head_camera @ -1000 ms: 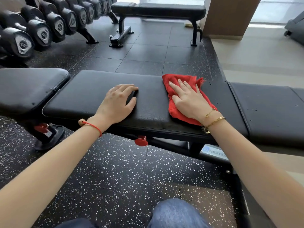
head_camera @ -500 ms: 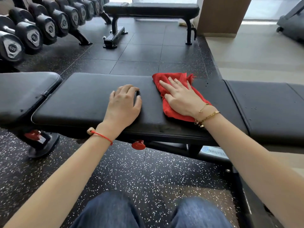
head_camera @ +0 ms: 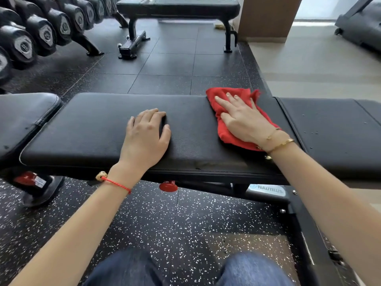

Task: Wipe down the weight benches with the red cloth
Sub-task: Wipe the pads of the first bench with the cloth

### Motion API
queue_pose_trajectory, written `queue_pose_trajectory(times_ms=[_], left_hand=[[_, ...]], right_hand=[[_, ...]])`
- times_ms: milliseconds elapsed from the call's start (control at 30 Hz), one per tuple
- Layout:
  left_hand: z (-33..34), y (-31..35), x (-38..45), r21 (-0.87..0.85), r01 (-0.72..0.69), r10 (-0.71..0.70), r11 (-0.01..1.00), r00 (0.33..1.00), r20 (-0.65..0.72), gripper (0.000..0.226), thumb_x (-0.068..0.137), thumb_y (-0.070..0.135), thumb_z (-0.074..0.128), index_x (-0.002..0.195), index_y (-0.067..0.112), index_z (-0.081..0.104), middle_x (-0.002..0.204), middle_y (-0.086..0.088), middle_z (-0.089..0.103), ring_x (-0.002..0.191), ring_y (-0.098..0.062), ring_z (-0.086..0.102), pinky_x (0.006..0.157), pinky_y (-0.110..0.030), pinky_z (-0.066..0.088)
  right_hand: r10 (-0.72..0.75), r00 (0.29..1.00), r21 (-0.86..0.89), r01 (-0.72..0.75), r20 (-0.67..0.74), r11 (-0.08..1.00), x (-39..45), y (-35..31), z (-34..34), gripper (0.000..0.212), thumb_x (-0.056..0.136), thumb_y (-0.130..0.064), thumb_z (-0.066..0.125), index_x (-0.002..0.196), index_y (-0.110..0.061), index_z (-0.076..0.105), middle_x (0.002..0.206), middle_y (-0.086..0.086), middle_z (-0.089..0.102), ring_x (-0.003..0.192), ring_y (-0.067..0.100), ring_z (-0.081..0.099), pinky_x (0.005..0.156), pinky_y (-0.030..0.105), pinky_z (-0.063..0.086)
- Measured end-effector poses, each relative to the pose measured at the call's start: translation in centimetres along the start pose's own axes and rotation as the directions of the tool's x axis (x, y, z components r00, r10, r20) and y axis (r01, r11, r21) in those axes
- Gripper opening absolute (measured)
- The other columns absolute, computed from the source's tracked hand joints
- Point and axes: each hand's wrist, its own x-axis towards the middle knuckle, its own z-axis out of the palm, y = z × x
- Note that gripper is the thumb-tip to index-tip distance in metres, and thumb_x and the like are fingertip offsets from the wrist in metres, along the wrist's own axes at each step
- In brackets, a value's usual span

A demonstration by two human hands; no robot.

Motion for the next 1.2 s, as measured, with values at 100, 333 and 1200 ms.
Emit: queue_pose_trajectory(times_ms=[100,333,1200], left_hand=[[-0.1,0.2,0.0,-0.001,0.006,-0.006,1.000,1.000,0.007,0.041,0.098,0.028,0.048,0.136,0.015,0.053,0.148,-0.006,0.048,0.140,-0.023,0.037,0.120,-0.046,0.020],[-0.3,0.0,-0.1,0.006,0.009,-0.009,1.000,0.999,0.031,0.043,0.098,0.029,0.046,0.139,0.016,0.050,0.150,-0.004,0.044,0.143,-0.021,0.034,0.121,-0.045,0.017],[-0.4,0.2,-0.2,0.036,0.001,-0.004,0.999,0.997,0.083,0.047,0.099,0.030,0.045,0.143,0.014,0.045,0.154,-0.007,0.039,0.146,-0.024,0.030,0.121,-0.049,0.018]], right_hand=[[-0.124,0.992,-0.017,0.124,-0.006,0.992,-0.5,-1.7,0.6,0.055,0.102,-0.026,0.031,0.154,-0.031,0.015,0.163,0.004,0.006,0.151,0.019,0.003,0.121,0.048,-0.004],[-0.292,0.956,0.038,0.293,-0.018,0.955,-6.0,0.6,0.7,0.057,0.100,-0.023,0.039,0.151,-0.038,0.019,0.162,-0.006,0.011,0.150,0.011,0.005,0.123,0.037,-0.001],[0.057,0.998,0.025,-0.056,-0.036,0.998,-2.6,4.0,-0.9,0.054,0.101,-0.024,0.032,0.153,-0.031,0.019,0.163,0.003,0.008,0.151,0.017,0.005,0.122,0.041,-0.005]])
